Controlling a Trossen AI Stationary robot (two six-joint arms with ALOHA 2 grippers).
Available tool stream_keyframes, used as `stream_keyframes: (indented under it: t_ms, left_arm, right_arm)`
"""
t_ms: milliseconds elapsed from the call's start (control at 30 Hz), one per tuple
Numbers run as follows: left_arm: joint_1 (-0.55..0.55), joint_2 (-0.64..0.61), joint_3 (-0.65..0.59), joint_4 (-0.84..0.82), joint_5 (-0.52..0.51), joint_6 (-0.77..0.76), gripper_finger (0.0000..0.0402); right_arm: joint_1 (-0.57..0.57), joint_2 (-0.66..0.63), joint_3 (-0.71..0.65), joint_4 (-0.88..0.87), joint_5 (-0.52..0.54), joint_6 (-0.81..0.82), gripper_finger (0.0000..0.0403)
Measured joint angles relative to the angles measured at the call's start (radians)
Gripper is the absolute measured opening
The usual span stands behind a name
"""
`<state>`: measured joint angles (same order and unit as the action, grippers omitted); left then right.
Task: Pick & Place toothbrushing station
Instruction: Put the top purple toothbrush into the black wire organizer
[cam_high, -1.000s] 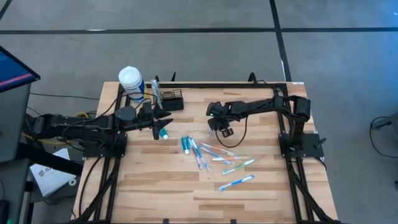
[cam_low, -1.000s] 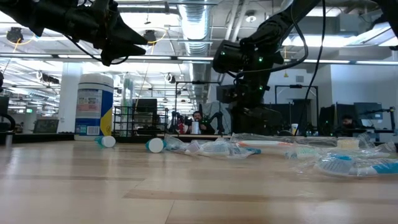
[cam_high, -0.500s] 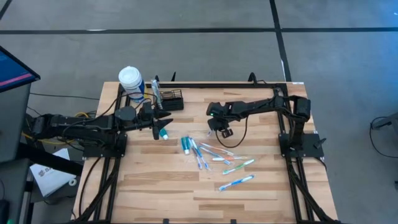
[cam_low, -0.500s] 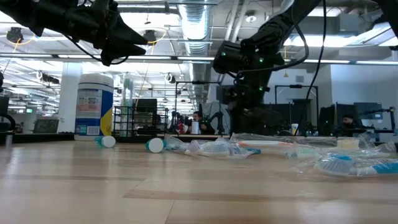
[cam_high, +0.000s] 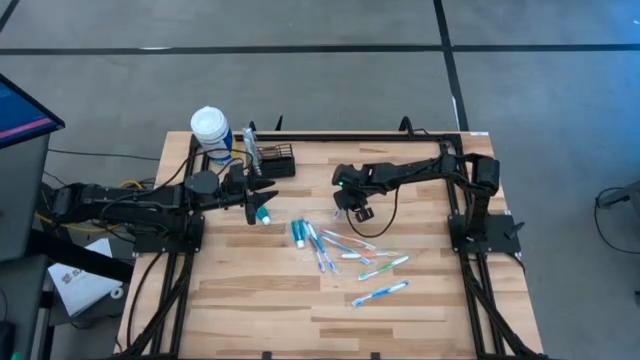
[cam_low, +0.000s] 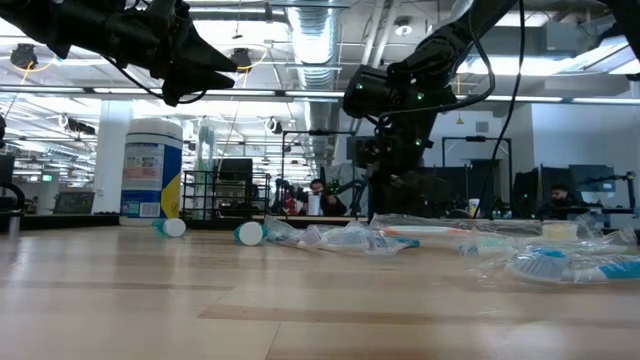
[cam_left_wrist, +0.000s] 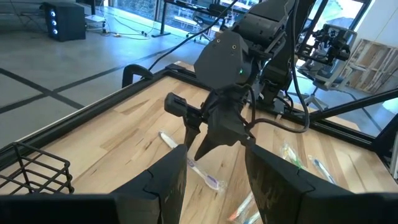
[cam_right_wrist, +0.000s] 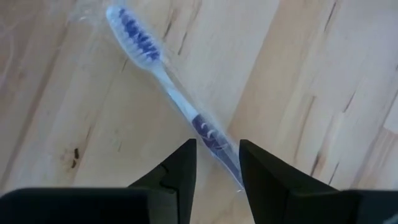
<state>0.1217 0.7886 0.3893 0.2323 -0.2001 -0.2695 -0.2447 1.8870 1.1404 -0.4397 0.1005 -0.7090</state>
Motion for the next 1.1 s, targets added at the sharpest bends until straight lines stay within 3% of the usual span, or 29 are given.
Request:
stream_keyframes:
  t_ms: [900, 1100]
  left_arm:
    - [0.000, 0.000, 0.000, 0.000, 0.000, -0.001, 0.0158]
    - [-0.004, 0.000, 0.000, 0.000, 0.000, -0.001, 0.0158]
  right_arm:
    - [0.000, 0.000, 0.000, -0.002, -0.025, 0.002, 0.0111]
    - [0.004, 0.062, 0.012, -0.011, -0.020, 0.004, 0.0106]
